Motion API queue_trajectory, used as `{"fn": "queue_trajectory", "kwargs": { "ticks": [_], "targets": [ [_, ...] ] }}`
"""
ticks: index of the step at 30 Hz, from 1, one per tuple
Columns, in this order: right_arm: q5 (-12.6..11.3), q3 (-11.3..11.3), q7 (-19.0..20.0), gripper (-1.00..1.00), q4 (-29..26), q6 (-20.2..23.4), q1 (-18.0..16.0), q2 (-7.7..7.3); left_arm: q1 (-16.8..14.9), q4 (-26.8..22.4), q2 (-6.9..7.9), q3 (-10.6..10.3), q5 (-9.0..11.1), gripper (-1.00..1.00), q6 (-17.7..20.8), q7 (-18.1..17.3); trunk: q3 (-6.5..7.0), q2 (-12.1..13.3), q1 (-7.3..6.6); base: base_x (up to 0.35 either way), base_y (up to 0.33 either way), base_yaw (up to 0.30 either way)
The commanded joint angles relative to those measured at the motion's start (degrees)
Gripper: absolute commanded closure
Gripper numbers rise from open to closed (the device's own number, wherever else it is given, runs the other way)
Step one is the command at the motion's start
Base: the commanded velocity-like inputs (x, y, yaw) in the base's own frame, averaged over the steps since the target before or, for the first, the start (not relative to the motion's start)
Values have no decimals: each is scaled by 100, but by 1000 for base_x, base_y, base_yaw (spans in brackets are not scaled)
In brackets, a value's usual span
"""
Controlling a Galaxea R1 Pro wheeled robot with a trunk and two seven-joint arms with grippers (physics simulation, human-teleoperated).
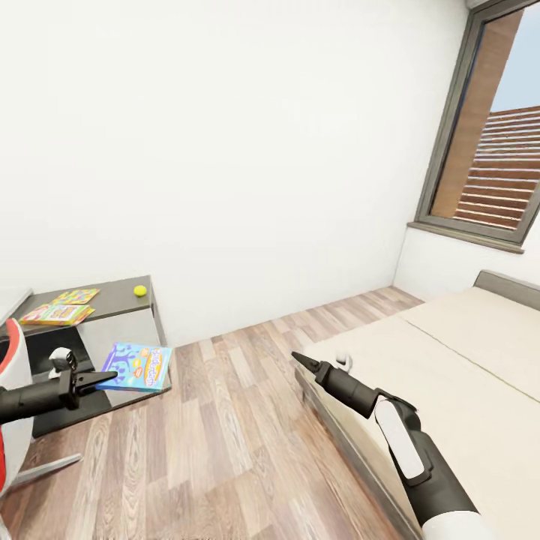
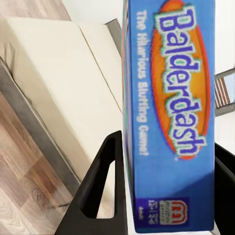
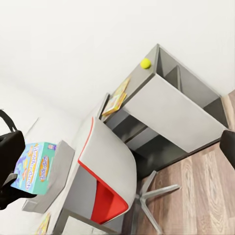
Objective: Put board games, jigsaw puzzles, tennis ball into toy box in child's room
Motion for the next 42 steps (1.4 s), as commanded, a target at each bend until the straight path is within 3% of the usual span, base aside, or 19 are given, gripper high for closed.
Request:
{"fn": "queue_trajectory", "kwargs": {
  "ticks": [1,11,18,26,35,42],
  "targets": [
    [-34,-1,-6,-100,-2,37,-3,-2,-4,0,1,0,2,100,57,-25,11,37,-22,0,0,288],
    [-35,42,-3,-100,-14,29,-3,-2,-2,-6,1,1,-2,100,57,-25,191,438,-242,0,0,276],
    [-29,45,-6,-100,-25,28,-3,2,-2,-8,1,-1,-2,100,57,-25,317,718,-396,0,0,46],
    [-28,205,-6,-100,-26,28,-3,-2,-4,-17,1,-8,-2,100,51,-25,478,1039,-571,0,0,189],
    [-28,219,-6,-100,-26,28,-3,-2,-2,-25,-6,-2,-2,100,48,-25,510,1039,-571,18,0,269],
    [-31,219,7,-100,-26,26,-3,-2,0,-26,-8,0,-2,100,48,-25,520,1039,-571,270,0,140]
  ]
}}
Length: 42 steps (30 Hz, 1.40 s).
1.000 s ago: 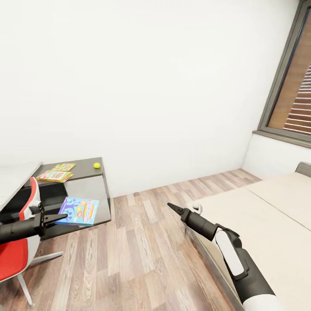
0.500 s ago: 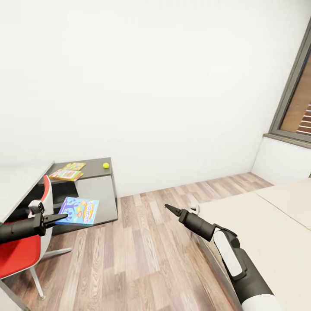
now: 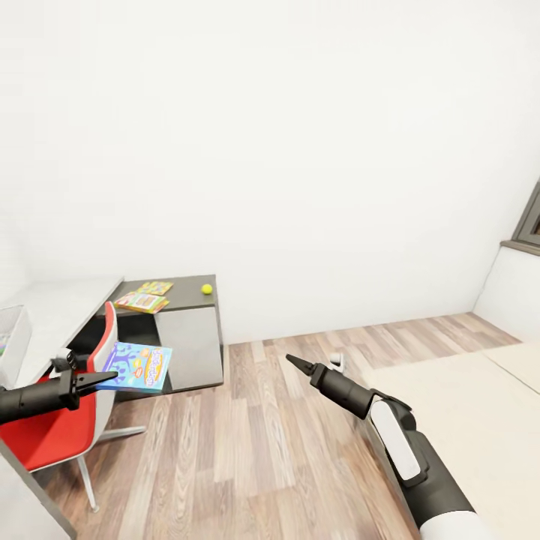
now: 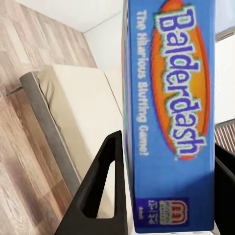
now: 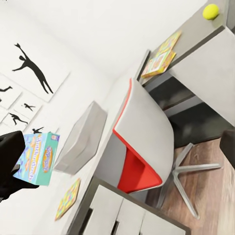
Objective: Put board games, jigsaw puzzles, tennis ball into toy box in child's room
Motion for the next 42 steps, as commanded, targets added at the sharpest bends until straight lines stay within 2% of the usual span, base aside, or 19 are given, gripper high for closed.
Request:
{"fn": "queue_trajectory", "kwargs": {
  "ticks": [1,19,26,28,30,35,37,42],
  "targets": [
    [-38,0,-5,-100,-2,36,-4,-2,-5,-1,1,0,8,100,56,-25,-8,-5,4,315,0,19],
    [-36,-6,-11,-100,-6,29,-4,-3,-8,-1,1,0,8,100,56,-25,-8,-5,4,318,0,1],
    [-40,-16,-10,-100,-374,-75,-4,-47,11,-9,94,62,56,100,54,-25,-8,-5,4,142,0,0],
    [-41,-17,-7,-100,-393,-81,-4,-60,12,-9,195,141,78,100,55,-25,-8,-5,4,17,0,52],
    [-41,-17,-4,-100,-401,-84,-4,-67,13,9,377,214,143,100,56,-25,-8,-5,4,7,0,179],
    [-38,-6,-3,-100,-404,-85,-4,-65,77,76,809,266,676,100,55,-25,-8,-5,4,2,0,262],
    [-34,-2,-4,-100,-393,-85,-4,-53,172,83,897,276,817,100,56,-25,-8,-5,4,0,0,285],
    [-30,7,-3,-100,-403,-85,-4,-39,228,87,945,271,882,100,56,-25,-8,-5,4,0,0,289]
  ]
}}
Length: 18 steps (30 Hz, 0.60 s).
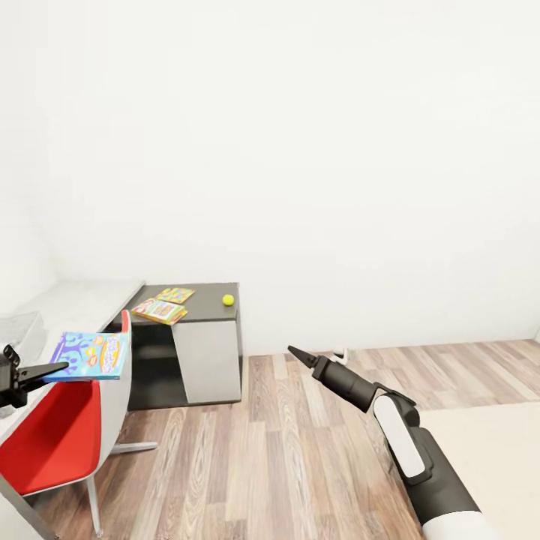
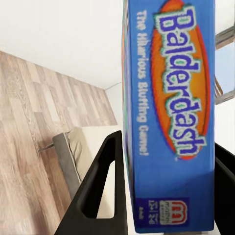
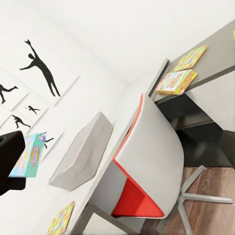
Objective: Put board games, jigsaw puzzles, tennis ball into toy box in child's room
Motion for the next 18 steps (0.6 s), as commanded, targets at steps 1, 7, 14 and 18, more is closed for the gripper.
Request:
{"fn": "queue_trajectory", "kwargs": {
  "ticks": [1,7,14,18],
  "targets": [
    [-41,4,-10,-100,-6,37,-3,0,-6,1,-1,-4,4,100,57,-25,-8,-6,1,0,0,290],
    [-41,5,-10,-100,-4,43,-3,6,-3,-3,-32,-8,7,100,57,-25,-8,-6,1,0,0,290],
    [-41,5,-10,-100,1,43,-3,10,-3,-8,-59,-9,7,100,59,-25,-8,-6,1,0,0,290],
    [-42,7,-10,-100,9,40,-3,15,-1,-8,-64,-9,5,100,58,-25,-8,-6,1,1,0,289]
  ]
}}
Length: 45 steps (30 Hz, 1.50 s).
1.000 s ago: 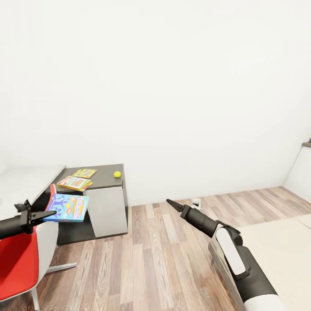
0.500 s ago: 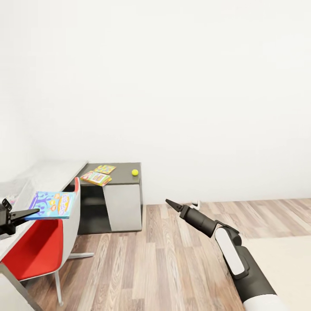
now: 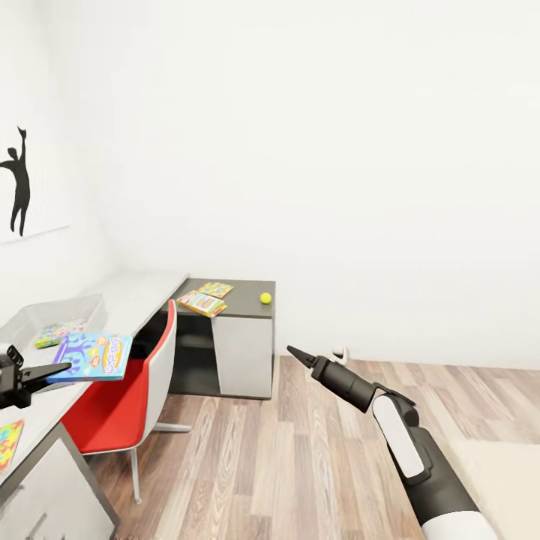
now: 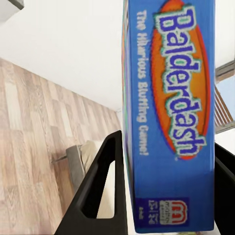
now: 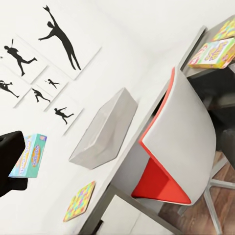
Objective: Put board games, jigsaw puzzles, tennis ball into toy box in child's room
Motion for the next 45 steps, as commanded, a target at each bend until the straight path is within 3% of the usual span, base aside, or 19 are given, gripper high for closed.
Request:
{"fn": "queue_trajectory", "kwargs": {
  "ticks": [1,22,34,45],
  "targets": [
    [-40,1,-9,-100,-2,37,-3,-3,-8,0,0,0,5,100,56,-26,-8,-6,1,17,0,289],
    [-43,0,4,-100,-21,39,-3,-24,-7,0,-30,-9,-1,100,57,-26,-8,-6,1,241,-60,289],
    [-44,-18,9,-100,-29,31,-3,-58,-1,0,-45,-9,-3,100,47,-26,-7,-6,1,331,0,45],
    [-43,-18,9,-100,-31,31,-3,-38,-1,0,-49,-9,-1,100,-93,-26,33,-6,1,332,0,227]
  ]
}}
